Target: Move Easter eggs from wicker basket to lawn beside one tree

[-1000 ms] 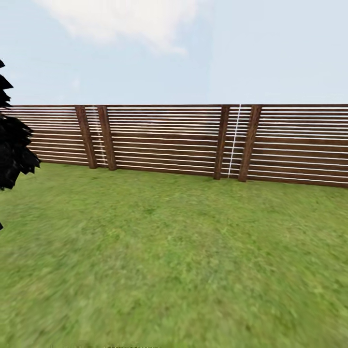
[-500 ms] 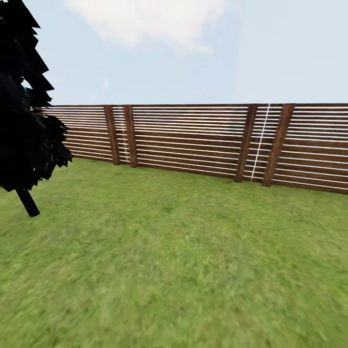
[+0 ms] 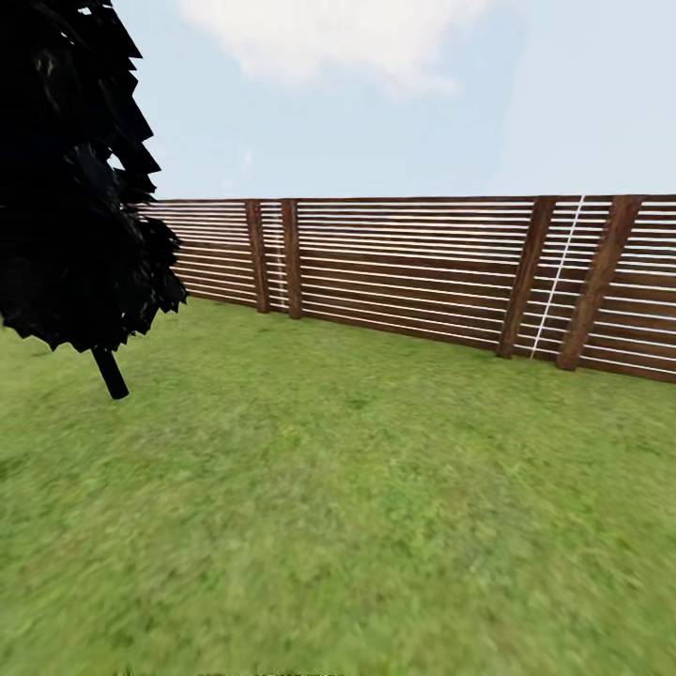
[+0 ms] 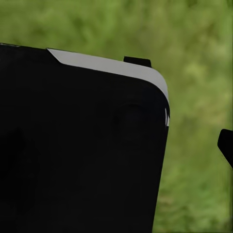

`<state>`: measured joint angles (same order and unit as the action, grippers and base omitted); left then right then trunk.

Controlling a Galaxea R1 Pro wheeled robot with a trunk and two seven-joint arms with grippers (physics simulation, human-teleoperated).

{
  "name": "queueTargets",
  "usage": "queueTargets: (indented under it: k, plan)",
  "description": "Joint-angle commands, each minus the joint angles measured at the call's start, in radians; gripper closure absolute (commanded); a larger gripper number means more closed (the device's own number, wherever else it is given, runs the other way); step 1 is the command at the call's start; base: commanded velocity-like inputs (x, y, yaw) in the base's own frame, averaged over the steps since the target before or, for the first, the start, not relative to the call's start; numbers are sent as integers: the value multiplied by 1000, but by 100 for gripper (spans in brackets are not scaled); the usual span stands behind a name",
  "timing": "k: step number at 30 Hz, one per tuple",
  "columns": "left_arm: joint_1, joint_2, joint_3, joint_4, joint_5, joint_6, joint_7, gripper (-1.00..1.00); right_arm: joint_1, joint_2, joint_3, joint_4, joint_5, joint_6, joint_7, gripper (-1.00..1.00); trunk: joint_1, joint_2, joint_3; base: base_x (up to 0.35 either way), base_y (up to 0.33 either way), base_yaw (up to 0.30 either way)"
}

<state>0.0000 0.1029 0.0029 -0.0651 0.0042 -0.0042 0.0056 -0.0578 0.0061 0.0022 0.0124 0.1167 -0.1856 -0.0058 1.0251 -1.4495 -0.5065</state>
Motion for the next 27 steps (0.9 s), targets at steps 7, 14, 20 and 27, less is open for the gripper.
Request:
queueTargets:
  k: [7, 14, 20, 27]
  plan:
    - [0, 0, 0, -1, 0, 0, 1, -100, -1, 1, -1, 1, 7, -3, -2, -100, 0, 0, -3, 0, 0, 281]
    - [0, 0, 0, -1, 0, 0, 1, -100, 0, 2, -1, 1, 6, -2, -3, -100, 0, 0, -3, 0, 0, 294]
    - [0, 1, 0, -1, 0, 0, 1, -100, -1, 2, -1, 1, 5, -4, -3, -100, 0, 0, -3, 0, 0, 295]
    - [0, 0, 0, -1, 0, 0, 1, -100, -1, 2, -1, 1, 4, -3, -3, -100, 0, 0, -3, 0, 0, 294]
